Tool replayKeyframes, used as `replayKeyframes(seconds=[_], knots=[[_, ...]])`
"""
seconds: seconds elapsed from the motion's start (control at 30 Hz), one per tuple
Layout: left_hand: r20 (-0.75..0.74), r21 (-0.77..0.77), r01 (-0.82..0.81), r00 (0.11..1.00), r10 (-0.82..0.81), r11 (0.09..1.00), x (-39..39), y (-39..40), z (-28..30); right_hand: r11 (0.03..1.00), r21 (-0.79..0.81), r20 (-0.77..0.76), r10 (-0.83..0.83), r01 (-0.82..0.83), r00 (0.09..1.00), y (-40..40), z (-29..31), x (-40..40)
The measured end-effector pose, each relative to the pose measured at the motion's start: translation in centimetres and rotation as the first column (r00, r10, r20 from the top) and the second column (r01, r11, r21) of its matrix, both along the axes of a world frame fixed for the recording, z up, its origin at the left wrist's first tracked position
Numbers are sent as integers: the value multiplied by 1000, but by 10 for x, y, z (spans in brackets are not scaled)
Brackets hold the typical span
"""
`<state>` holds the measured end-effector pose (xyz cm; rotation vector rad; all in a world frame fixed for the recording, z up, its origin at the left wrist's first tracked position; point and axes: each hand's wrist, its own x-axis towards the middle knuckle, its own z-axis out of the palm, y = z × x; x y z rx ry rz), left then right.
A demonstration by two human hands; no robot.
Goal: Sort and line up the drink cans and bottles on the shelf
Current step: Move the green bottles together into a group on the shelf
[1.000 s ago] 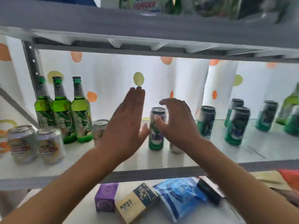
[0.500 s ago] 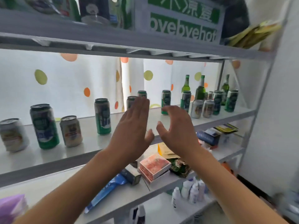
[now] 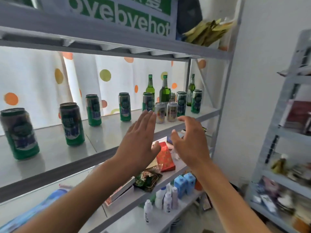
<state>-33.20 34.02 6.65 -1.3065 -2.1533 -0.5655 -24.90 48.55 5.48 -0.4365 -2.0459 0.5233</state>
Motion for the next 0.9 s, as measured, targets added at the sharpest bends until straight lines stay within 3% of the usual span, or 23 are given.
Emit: replayKeyframes(seconds=[0.27,0.5,0.77,0.9], knots=[[29,39,66,997,-67,997,-58,101,11,999,29,-31,-28,29,999,89,15,-59],[167,89,26,985,-40,996,-139,184,49,998,52,-26,30,-29,999,171,45,-140],[408,168,-61,913,-13,984,-211,266,84,997,76,-37,34,-32,999,250,64,-211],[551,178,-98,834,-17,979,-234,302,96,996,84,-25,21,-19,999,283,69,-230]])
